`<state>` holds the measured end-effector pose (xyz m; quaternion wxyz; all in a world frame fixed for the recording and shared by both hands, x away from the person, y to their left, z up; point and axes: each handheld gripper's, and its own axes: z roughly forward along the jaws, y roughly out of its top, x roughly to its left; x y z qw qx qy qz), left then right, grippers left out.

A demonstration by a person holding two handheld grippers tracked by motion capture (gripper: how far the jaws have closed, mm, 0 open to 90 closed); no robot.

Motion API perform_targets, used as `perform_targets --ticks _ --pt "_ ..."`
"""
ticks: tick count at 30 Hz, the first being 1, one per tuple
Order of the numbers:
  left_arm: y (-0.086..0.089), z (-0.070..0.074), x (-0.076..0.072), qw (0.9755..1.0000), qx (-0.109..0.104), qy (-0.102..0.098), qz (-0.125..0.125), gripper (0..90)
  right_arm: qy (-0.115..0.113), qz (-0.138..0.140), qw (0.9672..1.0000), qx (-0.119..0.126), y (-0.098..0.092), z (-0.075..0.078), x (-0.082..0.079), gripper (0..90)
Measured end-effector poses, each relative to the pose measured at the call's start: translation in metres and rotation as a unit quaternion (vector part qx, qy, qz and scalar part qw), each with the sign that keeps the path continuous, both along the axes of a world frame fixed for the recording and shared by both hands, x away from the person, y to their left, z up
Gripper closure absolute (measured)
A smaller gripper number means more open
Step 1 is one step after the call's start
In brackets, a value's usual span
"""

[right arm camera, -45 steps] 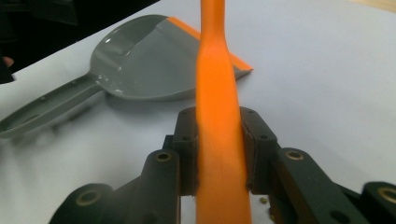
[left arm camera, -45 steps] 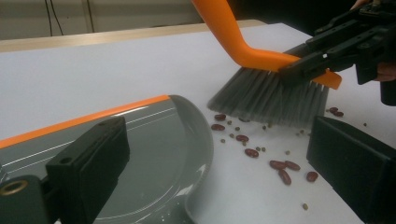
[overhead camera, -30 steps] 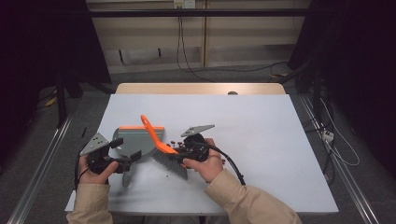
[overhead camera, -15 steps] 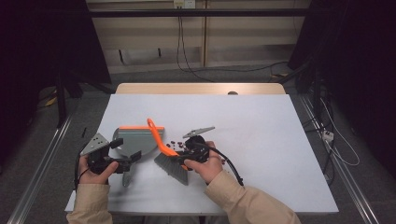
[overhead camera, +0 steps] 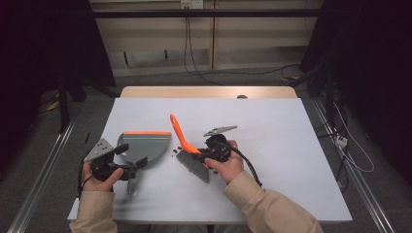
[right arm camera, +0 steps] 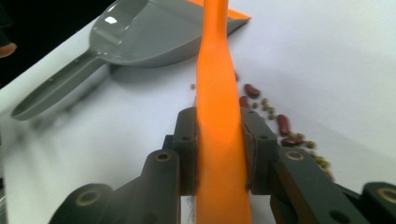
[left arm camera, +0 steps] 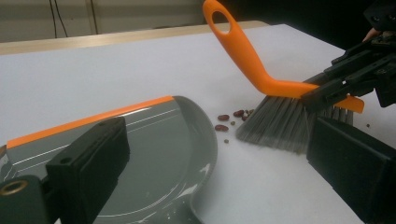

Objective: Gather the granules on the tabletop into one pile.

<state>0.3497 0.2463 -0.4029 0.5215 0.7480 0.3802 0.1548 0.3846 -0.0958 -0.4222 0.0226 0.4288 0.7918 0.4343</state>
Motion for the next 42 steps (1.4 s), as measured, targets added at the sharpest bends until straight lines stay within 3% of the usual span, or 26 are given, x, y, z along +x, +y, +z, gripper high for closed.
perform_targets --ticks 5,10,15,19,20,26,34,42 --pt "0.0 0.0 0.0 1.0 -0.001 0.0 0.0 5.6 -0.016 -0.008 0.9998 0.002 -0.003 0.005 0.0 71.2" --pt "0.0 0.0 0.001 1.0 -0.001 0.001 0.0 5.6 -0.015 -0.003 0.9994 0.031 0.01 0.011 0.005 71.2" --pt "0.0 -0.001 0.001 1.0 -0.006 0.0 0.001 5.7 0.001 -0.001 0.9996 0.027 0.036 0.005 0.016 71.2" --pt "0.0 -0.001 0.001 1.0 -0.002 0.002 -0.002 5.6 0.021 -0.018 0.9985 0.048 0.043 -0.005 0.024 71.2" --pt "0.0 -0.002 0.001 1.0 -0.002 0.003 -0.002 5.7 0.016 -0.022 0.9989 0.037 0.044 -0.005 0.025 71.1" --pt "-0.001 -0.001 0.001 1.0 -0.002 0.002 -0.001 5.7 0.036 -0.046 0.9979 0.028 0.025 -0.006 0.03 71.0" --pt "-0.003 -0.001 0.0 1.0 0.005 0.001 -0.004 5.7 0.033 -0.077 0.9964 0.013 -0.007 -0.003 0.024 71.0" --pt "-0.005 -0.002 0.0 1.0 0.005 0.001 -0.004 5.7 0.029 -0.089 0.9956 0.001 -0.029 -0.001 0.016 71.0"
